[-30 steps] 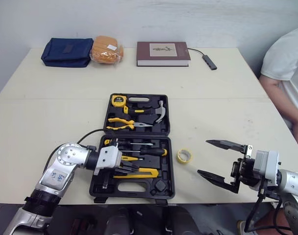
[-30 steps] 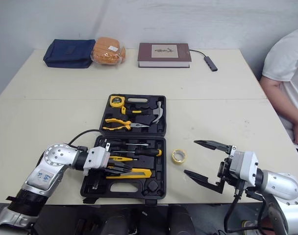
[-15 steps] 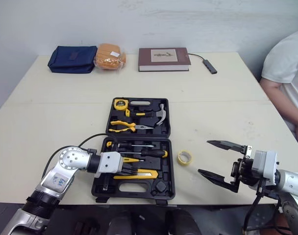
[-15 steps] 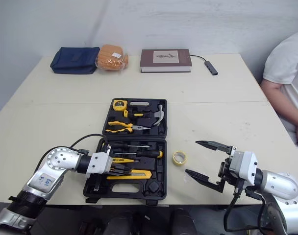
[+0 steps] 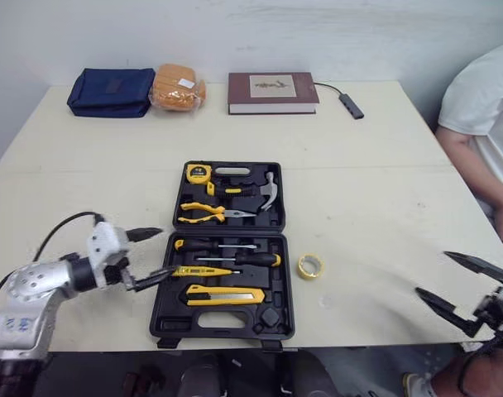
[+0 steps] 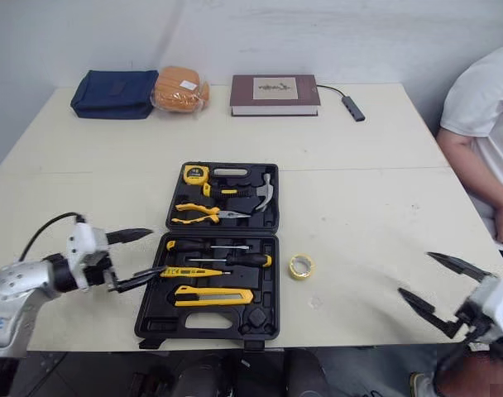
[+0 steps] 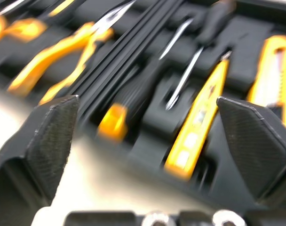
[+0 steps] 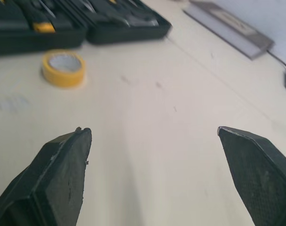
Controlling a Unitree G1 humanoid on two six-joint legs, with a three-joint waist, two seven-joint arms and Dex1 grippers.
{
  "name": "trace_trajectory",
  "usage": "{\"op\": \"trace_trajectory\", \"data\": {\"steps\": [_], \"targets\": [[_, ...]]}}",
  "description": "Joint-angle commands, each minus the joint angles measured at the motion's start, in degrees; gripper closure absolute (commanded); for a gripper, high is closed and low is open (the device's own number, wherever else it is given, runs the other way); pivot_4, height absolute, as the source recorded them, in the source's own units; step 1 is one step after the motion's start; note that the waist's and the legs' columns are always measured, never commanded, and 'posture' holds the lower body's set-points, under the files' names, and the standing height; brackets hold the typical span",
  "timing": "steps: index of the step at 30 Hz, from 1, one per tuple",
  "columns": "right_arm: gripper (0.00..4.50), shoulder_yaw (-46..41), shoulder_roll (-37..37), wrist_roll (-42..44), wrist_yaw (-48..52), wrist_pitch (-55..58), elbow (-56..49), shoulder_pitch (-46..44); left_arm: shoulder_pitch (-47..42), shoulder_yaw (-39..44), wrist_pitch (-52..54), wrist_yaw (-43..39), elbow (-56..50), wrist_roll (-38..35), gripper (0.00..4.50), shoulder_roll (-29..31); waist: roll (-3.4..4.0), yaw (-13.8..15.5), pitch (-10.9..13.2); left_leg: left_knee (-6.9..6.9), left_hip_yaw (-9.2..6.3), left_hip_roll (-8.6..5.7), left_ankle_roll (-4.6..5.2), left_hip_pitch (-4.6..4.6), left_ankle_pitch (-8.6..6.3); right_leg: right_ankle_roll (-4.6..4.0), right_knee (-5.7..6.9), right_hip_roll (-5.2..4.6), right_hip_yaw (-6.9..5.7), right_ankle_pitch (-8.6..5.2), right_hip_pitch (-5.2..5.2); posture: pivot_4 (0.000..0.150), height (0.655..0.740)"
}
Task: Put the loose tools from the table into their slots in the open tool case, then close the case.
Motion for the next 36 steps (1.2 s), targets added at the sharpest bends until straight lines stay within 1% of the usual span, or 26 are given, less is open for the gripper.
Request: {"op": "trace_trajectory", "data": {"steps": [1,3,6,8,12,16,22,26,29,31,33,36], "targets": [[0.00,-5.8,0.1,-0.2,-2.6,-4.6,9.2,0.8,2.5,10.9,-2.3,5.7,2.8,-1.7,0.03,-1.6,-0.05,0.0,0.0,-0.04,0.00,0.01,-0.27,0.01,-0.15,0.00,-0.04,0.00,0.01,0.00,-0.02,0.150,0.7400],[0.00,-6.9,-0.3,-0.7,-3.5,-6.4,13.9,0.7,5.0,14.8,-4.0,5.7,6.4,-1.8,0.03,-2.2,-0.05,0.0,0.0,-0.11,-0.02,0.02,-0.33,0.05,-0.16,-0.05,-0.06,-0.01,0.00,-0.03,-0.02,0.150,0.7400],[0.00,-8.4,-0.5,-1.7,-5.2,-9.3,20.7,1.4,8.8,20.3,-7.3,6.5,14.6,-0.9,0.03,-2.5,-0.02,-0.2,0.0,-0.20,0.07,0.00,-0.34,0.13,-0.16,-0.06,-0.10,-0.05,0.07,-0.03,-0.02,0.150,0.7400],[0.00,-9.0,-0.3,-1.9,-7.3,-10.2,22.9,1.8,9.7,22.9,-8.3,8.3,19.2,-0.8,0.03,-2.2,-0.04,-0.2,0.0,-0.37,0.10,0.00,-0.37,0.20,-0.18,-0.15,-0.16,-0.05,0.10,-0.08,-0.09,0.150,0.7400],[0.00,-9.5,-0.1,-2.2,-11.1,-10.6,24.1,2.4,10.3,26.2,-9.3,12.2,23.1,-1.1,0.03,-2.5,-0.04,-0.2,0.0,-0.40,0.10,0.04,-0.43,0.17,-0.20,-0.18,-0.16,-0.06,0.11,-0.10,-0.38,0.150,0.7400],[0.00,-9.7,0.3,-2.0,-14.2,-9.8,23.5,2.7,10.7,26.3,-6.4,15.0,21.0,-1.8,0.03,-3.6,-0.04,0.0,0.0,-0.46,0.10,0.03,-0.46,0.17,-0.22,-0.17,-0.20,-0.09,0.17,-0.09,-0.42,0.150,0.7400],[0.00,-7.3,0.7,-1.8,-15.1,-8.1,19.7,1.7,9.6,23.3,-3.7,14.5,13.5,-2.9,0.03,-5.2,-0.06,0.0,0.0,-0.52,0.13,0.03,-0.50,0.07,-0.22,-0.17,-0.18,-0.08,0.18,-0.09,-0.30,0.150,0.7400],[0.00,-3.3,1.1,1.3,-14.4,-1.6,7.8,0.4,7.4,19.8,-1.2,12.3,6.3,-5.0,0.03,-4.9,-0.02,-0.2,0.0,-0.51,0.21,0.03,-0.50,0.08,-0.21,-0.15,-0.13,-0.06,0.25,-0.08,-0.31,0.150,0.7400],[0.00,1.1,0.1,2.2,-15.1,5.7,-2.4,-0.9,5.4,15.4,0.3,8.1,0.2,-6.7,0.03,-3.9,-0.01,-0.2,0.0,-0.49,0.29,0.03,-0.50,0.11,-0.21,-0.12,-0.05,-0.03,0.37,-0.06,-0.33,0.150,0.7400],[0.00,5.8,-5.0,2.6,-14.9,17.4,-11.7,-1.4,2.6,10.0,1.2,4.2,-4.6,-6.1,0.03,-1.3,0.00,-0.1,0.0,-0.48,0.31,0.03,-0.52,0.11,-0.20,-0.12,-0.01,-0.02,0.38,-0.06,-0.34,0.150,0.7400],[0.00,7.9,-7.9,2.6,-14.7,23.6,-16.6,-1.6,1.1,7.5,2.1,2.5,-6.7,-5.8,0.03,0.0,0.03,0.0,0.0,-0.46,0.43,0.00,-0.50,0.05,-0.18,-0.09,0.07,-0.03,0.53,-0.04,-0.48,0.150,0.7400],[0.00,12.7,-15.4,5.6,-12.6,35.5,-24.1,-7.5,-3.7,2.4,6.6,-0.5,-11.0,-9.2,0.03,1.3,0.04,0.1,0.0,-0.51,0.51,0.00,-0.50,0.04,-0.17,-0.10,0.06,0.02,0.58,-0.05,-0.55,0.150,0.7400]]}}
